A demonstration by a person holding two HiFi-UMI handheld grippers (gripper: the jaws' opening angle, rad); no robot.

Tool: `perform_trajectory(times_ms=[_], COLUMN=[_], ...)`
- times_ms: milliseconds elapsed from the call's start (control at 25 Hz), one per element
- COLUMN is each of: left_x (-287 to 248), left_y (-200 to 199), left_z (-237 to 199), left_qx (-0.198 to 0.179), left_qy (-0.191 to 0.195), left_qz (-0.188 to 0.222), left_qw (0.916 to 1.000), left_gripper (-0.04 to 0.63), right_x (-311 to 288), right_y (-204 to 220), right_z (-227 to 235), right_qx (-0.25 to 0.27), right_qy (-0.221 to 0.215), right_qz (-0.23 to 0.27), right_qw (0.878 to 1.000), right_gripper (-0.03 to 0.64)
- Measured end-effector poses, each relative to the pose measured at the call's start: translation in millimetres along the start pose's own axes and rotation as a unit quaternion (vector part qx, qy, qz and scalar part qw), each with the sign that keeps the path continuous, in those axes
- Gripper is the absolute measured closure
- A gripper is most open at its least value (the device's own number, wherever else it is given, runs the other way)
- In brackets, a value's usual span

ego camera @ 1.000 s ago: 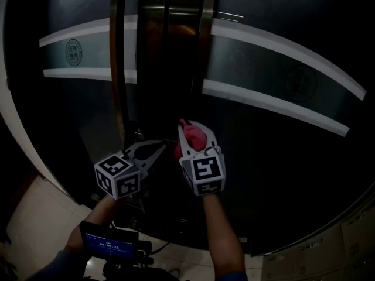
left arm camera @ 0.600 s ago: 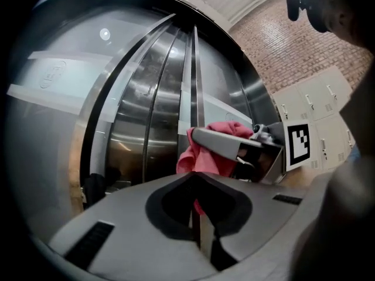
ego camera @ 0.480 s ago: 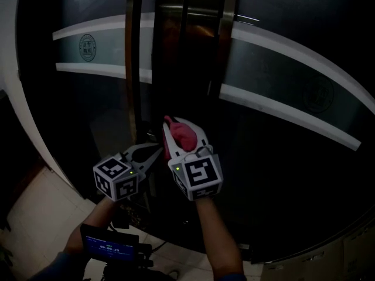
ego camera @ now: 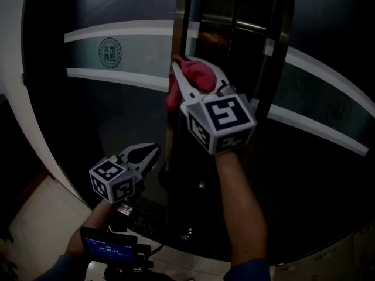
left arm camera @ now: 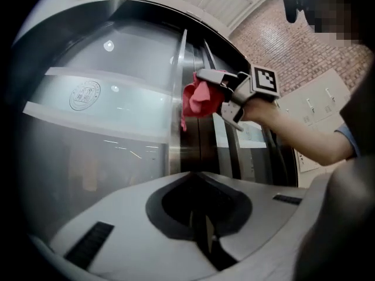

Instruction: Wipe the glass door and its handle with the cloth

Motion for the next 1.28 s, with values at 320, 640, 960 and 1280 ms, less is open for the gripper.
perform_trajectory(times_ms=[320,640,960,1280], left_x=[16.6,10.4,6.4,5.5], left_y=[12.3,10.1,31.0,36.8], left_z=[-56.9,-59.8,-40.0,-30.2], left_qx=[0.027,0.027,0.031,0.022], left_qy=[0.031,0.077,0.111,0.122], left_qz=[0.013,0.022,0.002,-0.009], left_qw=[0.9991,0.9964,0.9933,0.9922], left_gripper=[0.591,0.592,0.592,0.592], right_x=[-87.2,-65.8,10.1,30.7], right_y=[-78.8,-18.3,104.4,142.9], right_z=[40.0,-2.2,-73.9,-93.5], right_qx=[0.034,0.044,-0.024,-0.066], right_qy=[0.066,0.1,0.144,0.152], right_qz=[-0.007,-0.049,-0.1,-0.133], right_qw=[0.997,0.993,0.984,0.977], right_gripper=[0.561,0.561,0.561,0.561])
Point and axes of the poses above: the fingertips, and each gripper's own axes: x backward along the fingers, z to its right, y out of its underside, the point moved 10 cm from there along x, backward along the fingers, and after that the axes turned 1 degree about -z, right-handed, at the moved point
